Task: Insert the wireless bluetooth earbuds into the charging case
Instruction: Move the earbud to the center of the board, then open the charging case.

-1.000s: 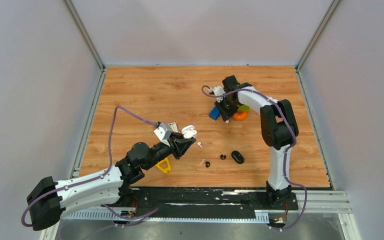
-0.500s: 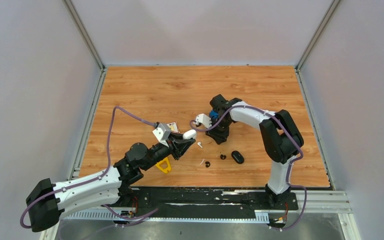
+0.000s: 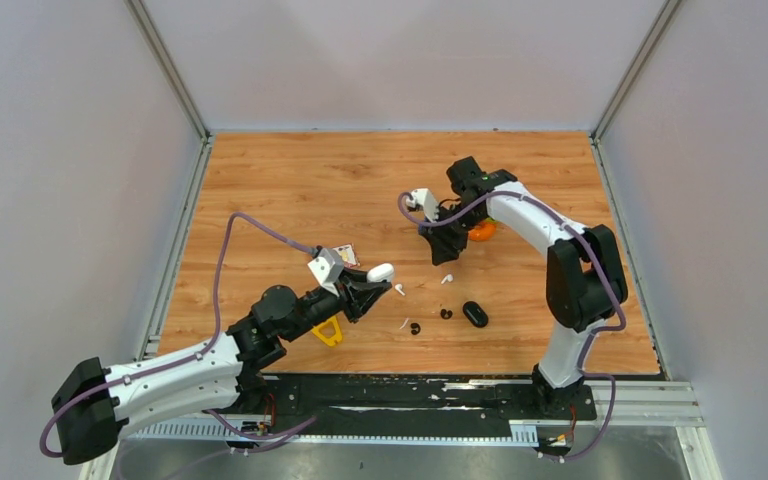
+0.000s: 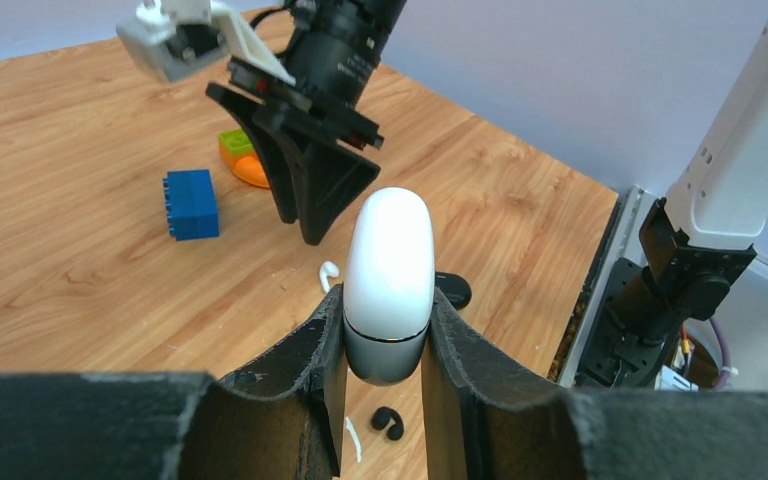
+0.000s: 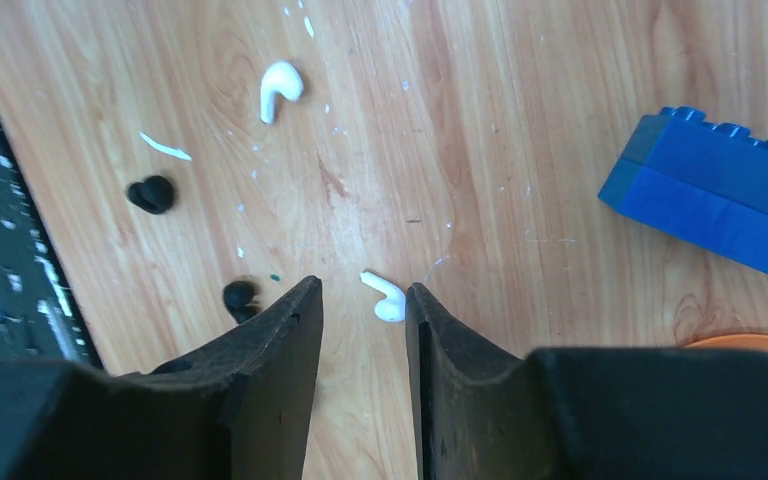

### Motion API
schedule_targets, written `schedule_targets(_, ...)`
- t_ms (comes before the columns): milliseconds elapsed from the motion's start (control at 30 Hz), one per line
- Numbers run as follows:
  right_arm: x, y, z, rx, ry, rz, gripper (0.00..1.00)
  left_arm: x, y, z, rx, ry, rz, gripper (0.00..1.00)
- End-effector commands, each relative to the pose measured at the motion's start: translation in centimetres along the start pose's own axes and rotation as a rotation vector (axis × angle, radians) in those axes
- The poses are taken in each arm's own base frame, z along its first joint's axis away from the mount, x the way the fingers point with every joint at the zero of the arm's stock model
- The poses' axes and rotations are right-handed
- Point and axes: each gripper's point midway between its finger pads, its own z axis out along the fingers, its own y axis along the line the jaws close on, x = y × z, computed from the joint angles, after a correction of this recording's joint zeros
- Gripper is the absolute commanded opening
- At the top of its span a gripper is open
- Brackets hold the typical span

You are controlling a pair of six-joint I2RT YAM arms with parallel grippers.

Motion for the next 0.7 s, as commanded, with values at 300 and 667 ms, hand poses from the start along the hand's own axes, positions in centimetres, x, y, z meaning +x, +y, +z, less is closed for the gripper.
schedule_targets(300,-9.3,12.4,-13.1,-0.285,-0.582,-0.102,0.71,0.6,-3.7,1.1,0.238,0.115,0.169,0.0)
schedule_targets(667,-7.5,17.5,-12.6,-0.356,-0.545,-0.165,0.83,1.3,-6.0,3.9,0.359,0.065,0.06,0.0)
